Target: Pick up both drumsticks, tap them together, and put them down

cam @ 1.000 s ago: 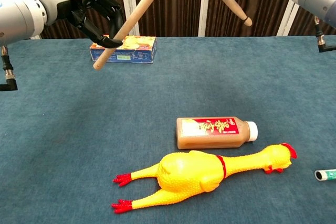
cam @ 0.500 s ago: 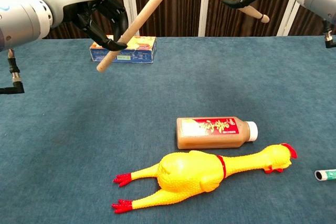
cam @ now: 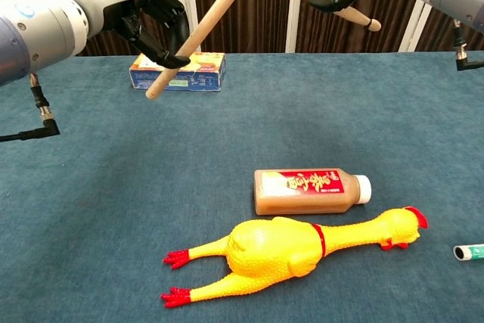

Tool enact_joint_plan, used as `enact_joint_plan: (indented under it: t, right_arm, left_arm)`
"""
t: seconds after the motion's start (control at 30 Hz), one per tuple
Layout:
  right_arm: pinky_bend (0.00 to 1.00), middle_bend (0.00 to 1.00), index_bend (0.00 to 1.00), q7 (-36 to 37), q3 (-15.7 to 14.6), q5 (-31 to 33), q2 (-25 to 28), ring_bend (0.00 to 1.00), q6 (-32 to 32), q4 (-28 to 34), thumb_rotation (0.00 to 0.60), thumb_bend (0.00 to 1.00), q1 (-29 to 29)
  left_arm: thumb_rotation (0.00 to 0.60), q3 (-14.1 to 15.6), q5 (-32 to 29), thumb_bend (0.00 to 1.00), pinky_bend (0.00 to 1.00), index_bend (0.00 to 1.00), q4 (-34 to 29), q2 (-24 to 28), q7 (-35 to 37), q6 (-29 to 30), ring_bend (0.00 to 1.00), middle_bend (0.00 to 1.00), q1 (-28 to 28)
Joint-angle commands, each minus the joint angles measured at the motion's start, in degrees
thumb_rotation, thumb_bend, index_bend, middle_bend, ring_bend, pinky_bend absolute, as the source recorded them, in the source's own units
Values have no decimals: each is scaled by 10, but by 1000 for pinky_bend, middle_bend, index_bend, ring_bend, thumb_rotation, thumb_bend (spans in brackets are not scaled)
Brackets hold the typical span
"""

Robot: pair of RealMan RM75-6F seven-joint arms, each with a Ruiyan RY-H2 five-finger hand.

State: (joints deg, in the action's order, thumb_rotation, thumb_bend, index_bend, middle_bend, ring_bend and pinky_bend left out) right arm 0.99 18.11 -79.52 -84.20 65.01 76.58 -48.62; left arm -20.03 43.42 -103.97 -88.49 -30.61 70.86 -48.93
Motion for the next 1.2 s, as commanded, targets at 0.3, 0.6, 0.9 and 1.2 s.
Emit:
enact_joint_plan:
  t: [0.3,0.6,0.9,1.2]
  right_arm:
    - [65,622,671,-28,-3,-3,1,409,4,17,600,461,-3]
    - [65,622,671,-37,-8,-7,1,409,9,28,600,461,-1]
    - [67,622,671,-45,-14,-10,5,409,1,41,600,462,-2]
    - [69,622,672,-55,-17,-6,2,409,-4,45,600,462,-4]
  left_arm:
    - [600,-10,-35,490,0,625,-1,-20,-29,19,99,583,-16]
    - [600,-23,-50,490,0,625,10,-39,-44,43,99,583,-28]
    - [600,-30,-65,491,0,626,19,-54,-57,49,99,584,-39]
    - [600,-31,-67,491,0,626,15,-65,-64,55,99,584,-46]
